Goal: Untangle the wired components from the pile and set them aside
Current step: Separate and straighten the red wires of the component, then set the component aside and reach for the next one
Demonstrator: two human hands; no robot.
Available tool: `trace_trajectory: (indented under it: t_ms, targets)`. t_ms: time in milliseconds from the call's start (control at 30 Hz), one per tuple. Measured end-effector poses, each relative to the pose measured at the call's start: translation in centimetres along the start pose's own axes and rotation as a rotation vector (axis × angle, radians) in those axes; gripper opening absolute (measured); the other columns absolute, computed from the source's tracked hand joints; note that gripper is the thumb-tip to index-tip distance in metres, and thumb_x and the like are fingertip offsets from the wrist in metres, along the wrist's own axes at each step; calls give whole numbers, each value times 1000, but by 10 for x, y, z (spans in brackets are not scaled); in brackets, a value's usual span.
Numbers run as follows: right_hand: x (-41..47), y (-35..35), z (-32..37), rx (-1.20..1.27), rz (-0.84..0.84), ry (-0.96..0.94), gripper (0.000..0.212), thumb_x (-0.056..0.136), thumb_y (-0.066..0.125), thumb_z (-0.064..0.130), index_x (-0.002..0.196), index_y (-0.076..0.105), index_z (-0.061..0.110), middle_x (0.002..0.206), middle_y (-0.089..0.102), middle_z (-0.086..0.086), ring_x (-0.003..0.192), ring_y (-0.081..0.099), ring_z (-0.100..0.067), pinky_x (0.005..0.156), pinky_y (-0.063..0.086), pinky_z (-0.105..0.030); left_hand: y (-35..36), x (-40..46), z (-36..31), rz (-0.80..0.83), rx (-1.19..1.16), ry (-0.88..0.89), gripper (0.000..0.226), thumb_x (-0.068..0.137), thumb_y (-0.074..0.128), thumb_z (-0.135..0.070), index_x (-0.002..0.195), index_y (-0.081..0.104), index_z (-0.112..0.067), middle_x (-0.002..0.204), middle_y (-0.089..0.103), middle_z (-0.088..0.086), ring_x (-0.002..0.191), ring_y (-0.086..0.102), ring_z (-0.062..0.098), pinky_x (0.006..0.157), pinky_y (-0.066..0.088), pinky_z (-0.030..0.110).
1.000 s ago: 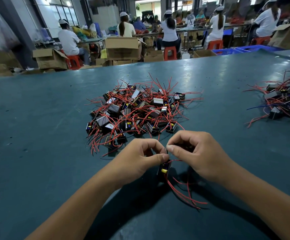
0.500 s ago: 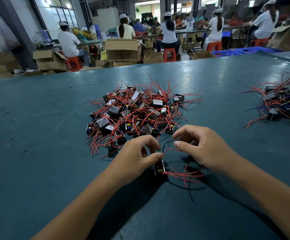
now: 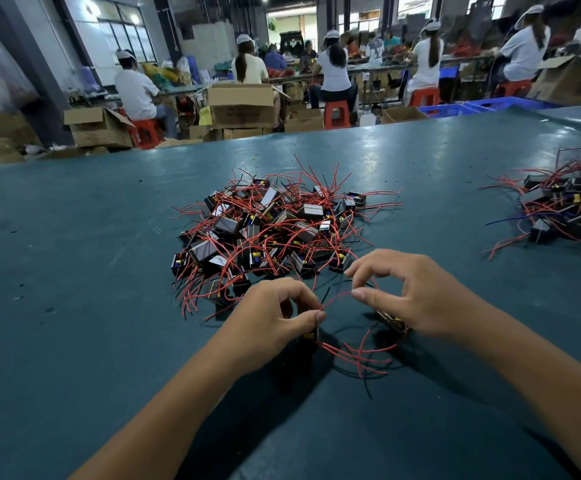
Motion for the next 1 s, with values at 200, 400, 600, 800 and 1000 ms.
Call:
trace_trajectory:
  t_ms: [200, 400, 600, 800, 1000]
  targets:
    - [-4, -23, -22, -172, 30, 275, 18, 84, 72, 41, 91, 59, 30, 85, 67, 12, 79, 62, -4, 71, 46, -16, -7, -1, 13, -50, 75, -162, 40, 75, 76, -61, 90, 56, -29, 71, 61, -7, 57, 50, 1, 58, 41, 23]
    - [-11, 2, -25, -411, 261, 431, 39, 76, 71, 62, 92, 55, 30, 83, 63, 13, 79, 60, -4, 74, 52, -29, 13, -4, 10, 57, 348, -223, 36, 80, 62, -66, 96, 60, -34, 68, 58, -11, 64, 53, 2, 56, 37, 29]
    - [-9, 15, -11, -272, 210, 391, 18, 77, 70, 45, 78, 62, 30, 70, 66, 14, 66, 61, 2, 61, 50, -21, 20, -5, 4, 70, -18, -289, 16, 89, 67, -35, 87, 63, -20, 58, 66, -1, 45, 58, 12, 43, 41, 23]
    - [-9, 25, -1, 214, 67, 471, 14, 82, 73, 38, 84, 67, 25, 72, 72, 7, 58, 64, -8, 53, 52, -22, 32, -5, -1, 64, -529, -324, 18, 94, 67, -21, 104, 61, -7, 70, 66, 9, 54, 60, 18, 45, 48, 28]
    - [-13, 32, 4, 431, 122, 477, 15, 86, 72, 38, 90, 69, 23, 72, 67, 4, 66, 61, -10, 66, 53, -32, 26, -5, -3, 33, -591, -257, 51, 76, 77, -37, 109, 60, -3, 63, 60, 10, 51, 55, 17, 49, 47, 25]
Point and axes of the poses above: each hand's wrist, its own x-axis towards the middle knuckle, its own y-axis out of the palm, z = x × y, the point moved 4 cm from there along x, towards the middle knuckle
